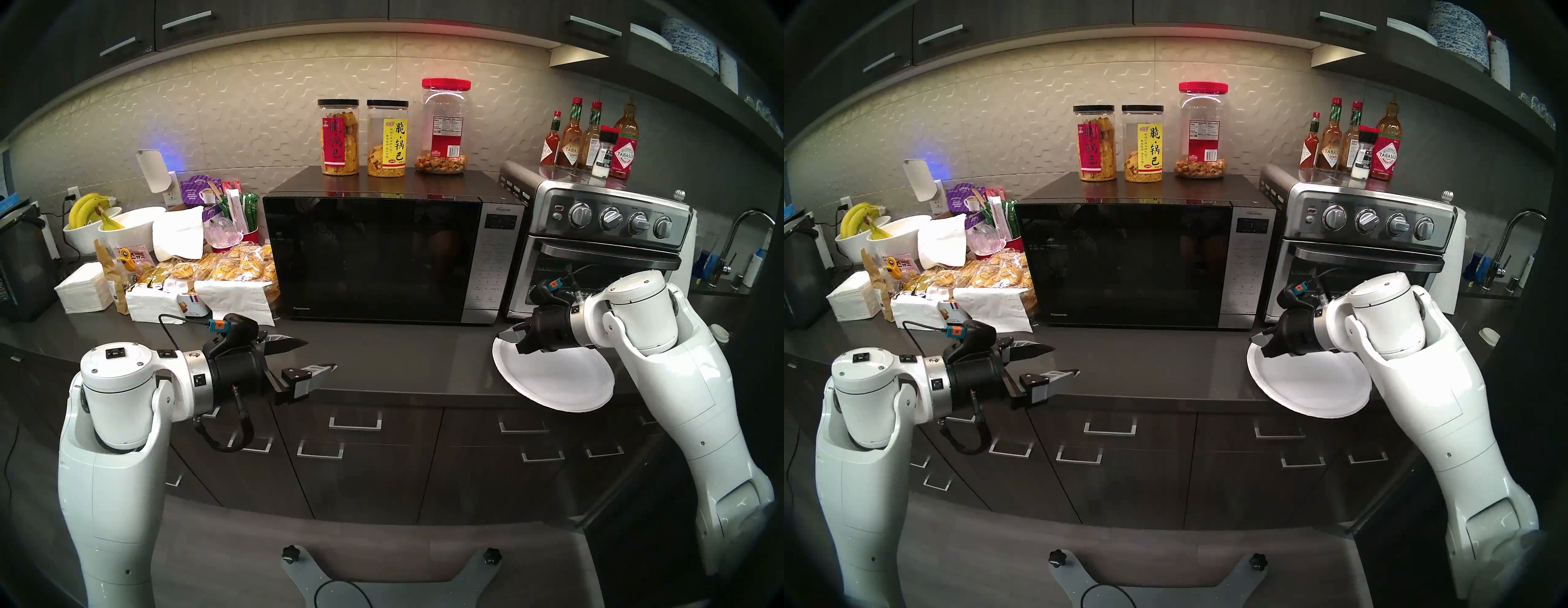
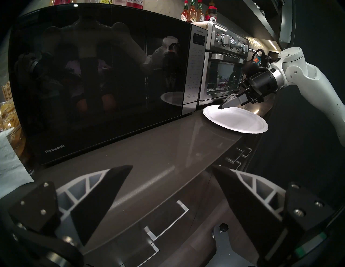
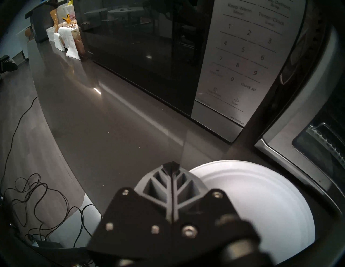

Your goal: Open the microwave, put the plate inside, and close the door

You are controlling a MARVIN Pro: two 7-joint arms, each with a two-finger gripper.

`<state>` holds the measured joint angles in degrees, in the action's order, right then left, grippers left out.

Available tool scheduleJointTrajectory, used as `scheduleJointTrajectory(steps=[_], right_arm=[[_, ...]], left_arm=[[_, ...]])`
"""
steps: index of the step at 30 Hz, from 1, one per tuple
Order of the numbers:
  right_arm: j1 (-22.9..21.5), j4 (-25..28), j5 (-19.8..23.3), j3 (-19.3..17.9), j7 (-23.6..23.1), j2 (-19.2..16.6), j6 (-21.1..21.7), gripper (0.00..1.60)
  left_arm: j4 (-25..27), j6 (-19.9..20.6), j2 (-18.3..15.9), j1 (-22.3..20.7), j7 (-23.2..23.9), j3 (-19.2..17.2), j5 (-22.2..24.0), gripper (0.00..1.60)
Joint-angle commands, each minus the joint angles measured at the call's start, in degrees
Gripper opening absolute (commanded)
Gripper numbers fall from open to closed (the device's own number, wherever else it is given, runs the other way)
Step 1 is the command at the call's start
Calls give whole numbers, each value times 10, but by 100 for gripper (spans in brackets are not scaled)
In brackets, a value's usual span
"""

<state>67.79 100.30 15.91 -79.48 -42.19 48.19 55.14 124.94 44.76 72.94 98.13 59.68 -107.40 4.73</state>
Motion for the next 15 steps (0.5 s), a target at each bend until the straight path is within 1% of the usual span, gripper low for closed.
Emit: scheduleJointTrajectory(steps=[1,11,15], right_arm=[[-34,-11,4,1,13,17,-1,0],[-59,-44,3,11,27,33,-1,0],[-62,-52,3,15,33,37,-1,0]], left_arm=[[7,1,0,0,0,0,0,160],[7,1,0,0,0,0,0,160],[7,1,0,0,0,0,0,160]])
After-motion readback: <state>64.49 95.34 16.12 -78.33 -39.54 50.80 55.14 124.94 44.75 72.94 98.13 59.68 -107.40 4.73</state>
